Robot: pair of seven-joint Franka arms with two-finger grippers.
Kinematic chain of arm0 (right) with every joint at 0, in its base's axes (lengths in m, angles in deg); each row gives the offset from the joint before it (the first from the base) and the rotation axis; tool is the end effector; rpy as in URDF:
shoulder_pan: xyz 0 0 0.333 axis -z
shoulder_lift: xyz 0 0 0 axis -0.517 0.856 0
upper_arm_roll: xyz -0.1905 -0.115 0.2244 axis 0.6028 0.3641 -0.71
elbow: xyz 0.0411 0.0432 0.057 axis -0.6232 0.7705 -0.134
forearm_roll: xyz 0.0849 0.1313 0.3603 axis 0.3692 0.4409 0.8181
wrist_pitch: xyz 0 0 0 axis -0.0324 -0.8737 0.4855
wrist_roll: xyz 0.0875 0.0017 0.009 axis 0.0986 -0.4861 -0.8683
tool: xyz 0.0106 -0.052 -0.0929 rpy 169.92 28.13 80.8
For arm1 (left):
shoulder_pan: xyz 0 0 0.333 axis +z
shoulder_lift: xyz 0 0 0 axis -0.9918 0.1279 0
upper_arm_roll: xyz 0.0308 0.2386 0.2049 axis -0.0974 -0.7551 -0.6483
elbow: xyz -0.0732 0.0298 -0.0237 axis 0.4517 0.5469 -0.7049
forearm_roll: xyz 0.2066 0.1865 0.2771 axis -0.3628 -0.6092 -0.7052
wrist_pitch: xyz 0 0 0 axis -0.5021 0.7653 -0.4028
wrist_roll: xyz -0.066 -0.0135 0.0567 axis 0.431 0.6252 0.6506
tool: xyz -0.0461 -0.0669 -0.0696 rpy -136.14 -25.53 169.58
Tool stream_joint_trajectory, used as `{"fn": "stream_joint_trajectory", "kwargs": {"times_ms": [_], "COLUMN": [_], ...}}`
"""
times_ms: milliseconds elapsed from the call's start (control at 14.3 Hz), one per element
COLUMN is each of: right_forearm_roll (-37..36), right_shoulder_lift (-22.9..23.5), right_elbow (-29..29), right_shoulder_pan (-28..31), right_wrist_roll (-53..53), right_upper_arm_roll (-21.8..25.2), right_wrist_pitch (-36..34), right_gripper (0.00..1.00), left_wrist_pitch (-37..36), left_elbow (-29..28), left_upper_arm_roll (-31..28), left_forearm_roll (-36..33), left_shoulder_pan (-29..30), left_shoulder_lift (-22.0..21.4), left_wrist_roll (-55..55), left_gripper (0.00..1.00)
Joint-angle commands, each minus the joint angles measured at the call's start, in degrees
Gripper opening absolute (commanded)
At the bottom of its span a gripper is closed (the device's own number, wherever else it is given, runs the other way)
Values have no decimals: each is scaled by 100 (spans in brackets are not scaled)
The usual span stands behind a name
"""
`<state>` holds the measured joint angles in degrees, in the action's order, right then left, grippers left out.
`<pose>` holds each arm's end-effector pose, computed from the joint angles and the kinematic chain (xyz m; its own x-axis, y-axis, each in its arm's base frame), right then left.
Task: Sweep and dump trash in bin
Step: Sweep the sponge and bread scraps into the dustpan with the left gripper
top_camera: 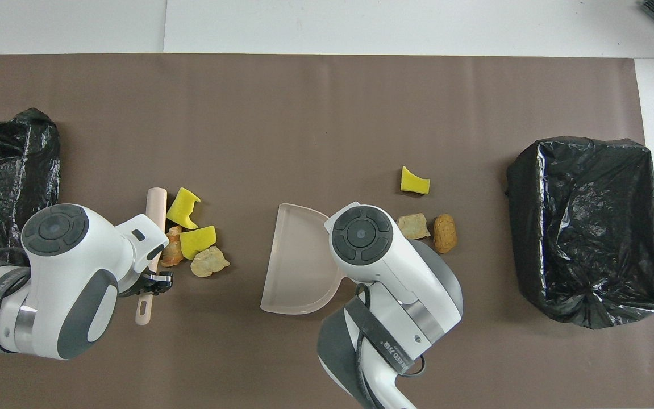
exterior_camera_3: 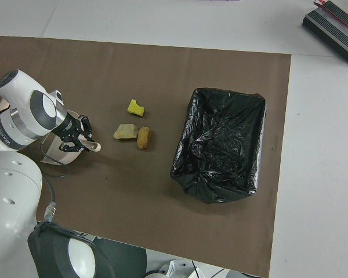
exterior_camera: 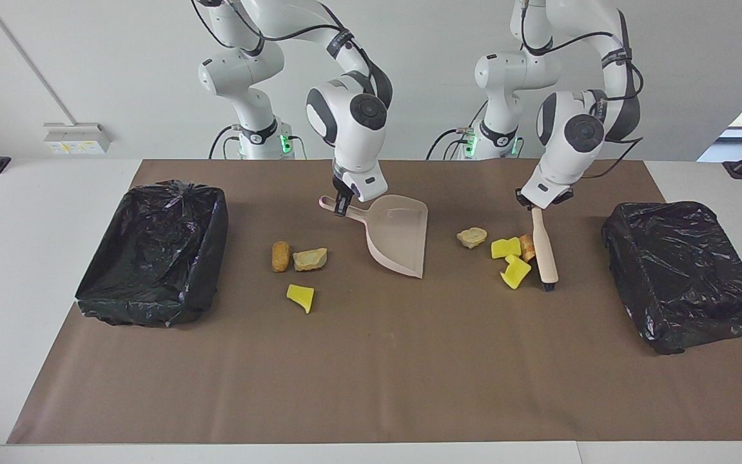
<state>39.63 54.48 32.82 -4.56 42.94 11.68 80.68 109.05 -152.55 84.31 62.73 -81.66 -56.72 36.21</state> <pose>0.4683 0.3208 0.3787 0.1986 0.9556 -0.2175 0.9699 -0.2235 -0.0966 0.4406 -0.1236 0.3604 0.9733 -0.0213 -0.2285 -0.0388 -0.9966 -0.0724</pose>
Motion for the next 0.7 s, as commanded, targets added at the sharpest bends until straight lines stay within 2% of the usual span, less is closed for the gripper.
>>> {"fn": "stream_joint_trajectory", "kwargs": {"times_ms": [0,350,630], "right_forearm_roll": [-80,-80,-80], "right_shoulder_lift": [-48,-66,-75], "right_elbow": [134,178,196], "right_shoulder_pan": [44,71,62], "right_wrist_roll": [167,167,167], "right_upper_arm_roll": [-18,-18,-18], "right_wrist_pitch": [114,97,88], "right_gripper": [0,0,0], "left_wrist_pitch": [485,1399,1357], "left_elbow": [-114,-79,228], "left_upper_arm_roll": [455,1650,2302], "left_forearm_roll": [527,916,1056], "left_shoulder_pan": [6,33,-160], "left_shoulder_lift": [106,510,590], "left_wrist_roll": [605,2264,2620], "left_gripper": [0,0,0]}}
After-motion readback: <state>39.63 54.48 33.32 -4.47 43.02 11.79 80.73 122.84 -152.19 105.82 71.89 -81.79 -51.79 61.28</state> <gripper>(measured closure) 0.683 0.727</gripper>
